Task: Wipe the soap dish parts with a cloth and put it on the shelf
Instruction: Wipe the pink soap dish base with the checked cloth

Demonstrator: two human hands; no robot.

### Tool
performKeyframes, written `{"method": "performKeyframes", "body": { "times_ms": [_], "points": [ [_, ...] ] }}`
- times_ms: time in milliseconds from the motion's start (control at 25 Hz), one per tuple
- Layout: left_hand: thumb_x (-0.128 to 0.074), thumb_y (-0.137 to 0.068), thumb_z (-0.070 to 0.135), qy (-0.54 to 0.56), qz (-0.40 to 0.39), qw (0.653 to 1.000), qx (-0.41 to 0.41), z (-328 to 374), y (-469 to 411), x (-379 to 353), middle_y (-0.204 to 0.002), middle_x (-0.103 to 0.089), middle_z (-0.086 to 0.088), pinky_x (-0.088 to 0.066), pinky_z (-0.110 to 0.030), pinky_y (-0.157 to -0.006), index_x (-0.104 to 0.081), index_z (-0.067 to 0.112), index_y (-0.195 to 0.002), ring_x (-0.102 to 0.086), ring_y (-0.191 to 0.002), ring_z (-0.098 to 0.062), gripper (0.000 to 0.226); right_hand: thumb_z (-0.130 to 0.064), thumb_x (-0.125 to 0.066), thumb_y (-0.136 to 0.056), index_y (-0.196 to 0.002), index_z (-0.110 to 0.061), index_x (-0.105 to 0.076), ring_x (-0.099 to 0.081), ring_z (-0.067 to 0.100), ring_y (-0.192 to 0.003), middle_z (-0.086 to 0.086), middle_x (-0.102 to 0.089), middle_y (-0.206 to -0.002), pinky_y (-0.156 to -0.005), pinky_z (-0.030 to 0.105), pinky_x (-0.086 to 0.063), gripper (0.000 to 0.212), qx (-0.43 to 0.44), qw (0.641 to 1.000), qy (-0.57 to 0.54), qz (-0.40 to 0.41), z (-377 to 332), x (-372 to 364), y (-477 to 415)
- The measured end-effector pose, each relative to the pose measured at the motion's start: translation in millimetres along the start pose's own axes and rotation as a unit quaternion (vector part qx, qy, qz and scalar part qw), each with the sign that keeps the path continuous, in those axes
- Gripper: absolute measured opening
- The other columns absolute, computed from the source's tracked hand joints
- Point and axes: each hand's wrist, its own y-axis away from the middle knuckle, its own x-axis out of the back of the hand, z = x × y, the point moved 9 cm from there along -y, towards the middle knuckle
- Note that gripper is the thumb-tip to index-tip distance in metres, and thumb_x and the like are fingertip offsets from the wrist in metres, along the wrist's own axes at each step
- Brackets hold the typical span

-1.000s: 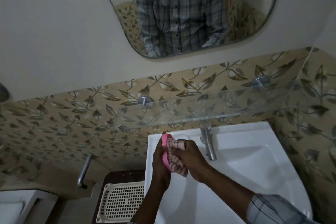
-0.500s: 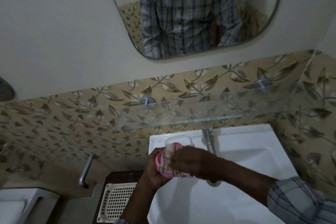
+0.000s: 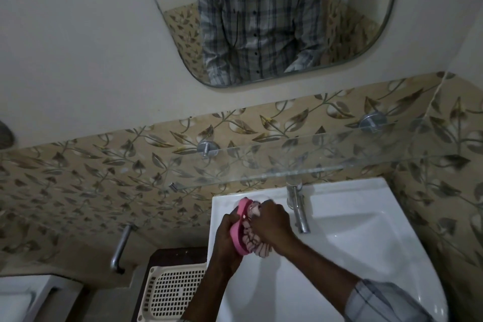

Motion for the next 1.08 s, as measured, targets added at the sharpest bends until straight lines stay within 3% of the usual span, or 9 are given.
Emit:
{"method": "performKeyframes", "body": {
  "times_ms": [120,200,320,400,480,600,880,1000,1080],
  "points": [
    [-0.052,-0.079,0.035,0.056,0.013,0.998,-0.003,10.7,-0.9,9.1,-0.092,-0.070,-0.023,-0.057,-0.038,-0.071,-0.065,-0.003,-0.109,-0.069,-0.082,-0.033,0.050,0.007,-0.056,-0.081,-0.079,0.006,-0.064,-0.069,0.028,-0.066,0.021,-0.070,-0.078,-0.061,0.030,-0.053,0.008,-0.067,0.973,-0.206,-0.079,12.5,9.9,5.5],
    [-0.052,-0.078,0.034,0.104,0.013,0.994,0.016,8.6,-0.1,13.7,-0.095,-0.070,-0.027,-0.058,-0.045,-0.078,-0.069,-0.006,-0.109,-0.069,-0.082,-0.038,0.054,0.003,-0.060,-0.085,-0.079,0.002,-0.072,-0.073,0.022,-0.066,0.011,-0.077,-0.075,-0.060,0.029,-0.057,0.013,0.019,0.976,-0.218,-0.009,8.6,45.1,1.8],
    [-0.051,-0.081,0.035,0.145,-0.039,0.988,0.044,-5.5,4.1,3.6,-0.108,-0.068,-0.032,-0.052,-0.058,-0.092,-0.070,-0.008,-0.112,-0.069,-0.091,-0.045,0.056,0.001,-0.064,-0.085,-0.091,-0.015,-0.075,-0.070,0.000,-0.076,-0.018,-0.074,-0.077,-0.067,0.017,-0.055,0.021,0.255,0.965,-0.054,0.041,-30.9,50.3,25.3],
    [-0.058,-0.077,0.028,0.166,-0.061,0.983,0.054,-8.9,7.1,-7.8,-0.113,-0.068,-0.030,-0.054,-0.053,-0.092,-0.067,-0.008,-0.118,-0.068,-0.098,-0.043,0.055,0.002,-0.056,-0.090,-0.119,-0.010,-0.069,-0.066,0.020,-0.109,-0.002,-0.072,-0.112,-0.095,0.030,-0.051,0.034,0.322,0.942,0.090,-0.007,-34.6,2.3,44.6],
    [-0.054,-0.076,0.032,0.165,-0.067,0.981,0.078,-11.0,8.8,-11.0,-0.121,-0.063,-0.032,-0.052,-0.049,-0.099,-0.059,-0.012,-0.125,-0.065,-0.107,-0.043,0.066,0.005,-0.057,-0.087,-0.126,-0.005,-0.065,-0.060,0.030,-0.123,0.015,-0.065,-0.130,-0.106,0.041,-0.046,0.041,0.433,0.881,0.186,-0.027,-33.0,-20.9,66.8],
    [-0.045,-0.081,0.036,0.166,-0.092,0.978,0.089,-9.2,10.9,-10.8,-0.117,-0.066,-0.031,-0.053,-0.046,-0.093,-0.063,-0.012,-0.121,-0.068,-0.101,-0.041,0.065,0.012,-0.080,-0.065,-0.106,-0.003,-0.077,-0.072,0.029,-0.105,0.016,-0.074,-0.113,-0.090,0.044,-0.058,0.044,0.586,0.773,0.241,0.041,-31.6,-1.8,68.6],
    [-0.076,-0.064,0.025,0.140,-0.083,0.985,0.056,-1.6,12.9,-0.4,-0.121,-0.063,-0.034,-0.052,-0.056,-0.095,-0.060,-0.012,-0.125,-0.065,-0.105,-0.047,0.073,0.014,-0.060,-0.071,-0.105,-0.012,-0.077,-0.070,0.014,-0.103,0.000,-0.076,-0.109,-0.094,0.027,-0.053,0.046,0.429,0.895,0.109,-0.060,-15.3,4.9,47.1],
    [-0.084,-0.061,0.020,0.159,-0.107,0.981,0.032,2.3,11.8,4.6,-0.130,-0.056,-0.036,-0.034,-0.060,-0.110,-0.056,-0.009,-0.130,-0.052,-0.120,-0.050,0.080,0.010,-0.065,-0.079,-0.086,-0.016,-0.077,-0.070,-0.003,-0.077,-0.019,-0.075,-0.077,-0.072,0.022,-0.055,0.030,0.233,0.969,-0.029,0.074,14.3,69.3,13.0],
    [-0.086,-0.063,0.017,0.126,-0.129,0.984,0.005,8.2,11.4,3.1,-0.136,-0.049,-0.040,-0.039,-0.060,-0.108,-0.052,-0.006,-0.135,-0.048,-0.124,-0.052,0.083,0.004,-0.066,-0.086,-0.095,-0.010,-0.075,-0.074,0.014,-0.082,-0.004,-0.078,-0.086,-0.077,0.035,-0.061,0.019,0.129,0.978,-0.136,0.094,42.7,77.5,7.8]
  ]
}}
